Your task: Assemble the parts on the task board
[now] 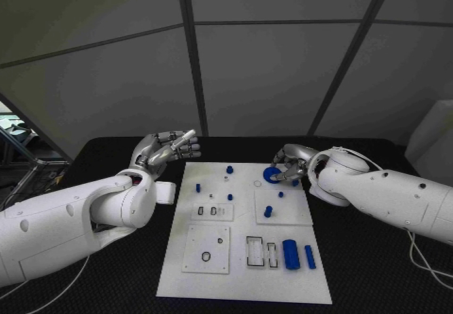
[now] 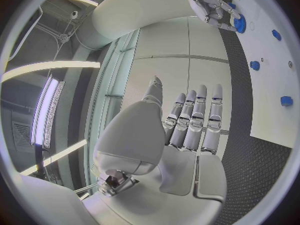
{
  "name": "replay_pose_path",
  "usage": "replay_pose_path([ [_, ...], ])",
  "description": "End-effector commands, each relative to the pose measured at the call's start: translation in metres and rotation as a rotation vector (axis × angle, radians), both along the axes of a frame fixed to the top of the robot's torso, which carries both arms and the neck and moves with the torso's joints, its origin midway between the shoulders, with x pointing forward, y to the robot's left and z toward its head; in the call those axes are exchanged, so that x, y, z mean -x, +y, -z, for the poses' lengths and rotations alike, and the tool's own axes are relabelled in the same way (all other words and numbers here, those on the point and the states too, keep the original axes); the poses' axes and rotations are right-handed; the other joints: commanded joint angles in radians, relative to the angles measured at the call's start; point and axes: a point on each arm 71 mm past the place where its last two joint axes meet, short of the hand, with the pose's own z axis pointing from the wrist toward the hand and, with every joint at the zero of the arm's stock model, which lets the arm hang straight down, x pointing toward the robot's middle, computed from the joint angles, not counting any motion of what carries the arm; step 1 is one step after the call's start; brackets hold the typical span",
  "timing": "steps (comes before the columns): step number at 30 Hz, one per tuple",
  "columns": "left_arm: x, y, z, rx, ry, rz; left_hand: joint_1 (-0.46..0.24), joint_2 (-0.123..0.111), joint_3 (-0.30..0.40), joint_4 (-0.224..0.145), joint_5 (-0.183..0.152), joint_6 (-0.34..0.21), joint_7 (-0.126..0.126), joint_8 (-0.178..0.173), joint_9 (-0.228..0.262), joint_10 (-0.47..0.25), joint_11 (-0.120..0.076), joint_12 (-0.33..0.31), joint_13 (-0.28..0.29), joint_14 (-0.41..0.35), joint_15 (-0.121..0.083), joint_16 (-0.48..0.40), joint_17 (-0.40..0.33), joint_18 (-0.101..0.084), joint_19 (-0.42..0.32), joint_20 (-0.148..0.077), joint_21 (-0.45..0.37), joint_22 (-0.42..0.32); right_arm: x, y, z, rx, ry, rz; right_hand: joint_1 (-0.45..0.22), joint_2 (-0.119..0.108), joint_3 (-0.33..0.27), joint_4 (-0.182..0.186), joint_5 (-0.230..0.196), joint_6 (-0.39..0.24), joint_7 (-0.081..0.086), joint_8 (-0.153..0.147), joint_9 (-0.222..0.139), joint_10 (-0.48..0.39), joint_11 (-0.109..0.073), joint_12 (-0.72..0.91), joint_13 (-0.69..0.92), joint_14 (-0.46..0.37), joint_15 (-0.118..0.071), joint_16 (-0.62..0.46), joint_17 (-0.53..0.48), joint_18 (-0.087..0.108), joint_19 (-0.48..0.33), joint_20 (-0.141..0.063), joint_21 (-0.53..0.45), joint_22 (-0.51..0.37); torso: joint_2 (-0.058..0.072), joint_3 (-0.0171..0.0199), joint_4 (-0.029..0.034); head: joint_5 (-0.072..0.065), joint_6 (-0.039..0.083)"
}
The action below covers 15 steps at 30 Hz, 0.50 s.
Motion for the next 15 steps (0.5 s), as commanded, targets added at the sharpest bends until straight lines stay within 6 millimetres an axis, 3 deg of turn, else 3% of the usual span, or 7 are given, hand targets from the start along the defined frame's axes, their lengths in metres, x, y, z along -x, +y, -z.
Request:
replay_pose_path([
  [1, -0.0001, -0.0005, -0.0014, 0.002, -0.007, 0.009, 0.004, 0.007, -0.001, -0.007, -0.005, -0.003, 0.012, -0.007, -0.001, -0.002, 0.004, -0.006, -0.001, 0.008, 0.001, -0.005, 0.001, 0.057, -0.001, 0.000, 0.006, -0.001, 0.0001, -0.0007, -0.0005, 0.018, -0.004, -0.015, 0.015, 0.011, 0.012, -0.027, 0.006, 0.008, -0.001, 0.007, -0.003, 0.076, 0.000, 0.007, 0.223, 0.107, 0.003, 0.004, 0.261, -0.020, 0.045, 0.005, 0.005, 0.185, 0.001, -0.0001, 0.0003, 0.001, -0.001],
  [5, -0.0006, 0.0004, -0.0012, 0.000, -0.006, 0.006, 0.002, 0.010, -0.001, -0.008, -0.005, -0.007, 0.014, -0.009, -0.002, -0.005, 0.006, -0.009, -0.001, 0.008, 0.002, -0.006, 0.001, 0.056, -0.001, 0.000, 0.006, -0.001, 0.0004, -0.0009, -0.0006, 0.026, -0.007, -0.024, 0.032, 0.014, 0.029, -0.053, 0.004, 0.010, -0.001, 0.007, -0.005, 0.078, 0.001, 0.009, 0.225, 0.108, 0.003, 0.005, 0.263, -0.021, 0.046, 0.005, 0.006, 0.187, 0.000, 0.0009, -0.0002, 0.001, -0.002],
  [15, -0.0024, 0.0035, -0.0003, -0.003, -0.003, -0.002, 0.001, 0.011, -0.002, -0.008, -0.005, -0.008, 0.015, -0.009, -0.002, -0.007, 0.006, -0.010, -0.001, 0.008, 0.002, -0.007, 0.001, 0.056, -0.001, 0.000, 0.007, -0.001, 0.0002, -0.0001, -0.0009, 0.050, -0.021, -0.037, 0.042, 0.014, 0.046, -0.077, -0.002, 0.016, -0.001, 0.009, -0.007, 0.077, 0.001, 0.007, 0.224, 0.108, 0.003, 0.005, 0.263, -0.020, 0.045, 0.005, 0.005, 0.186, 0.000, -0.0002, 0.0003, 0.001, -0.008],
])
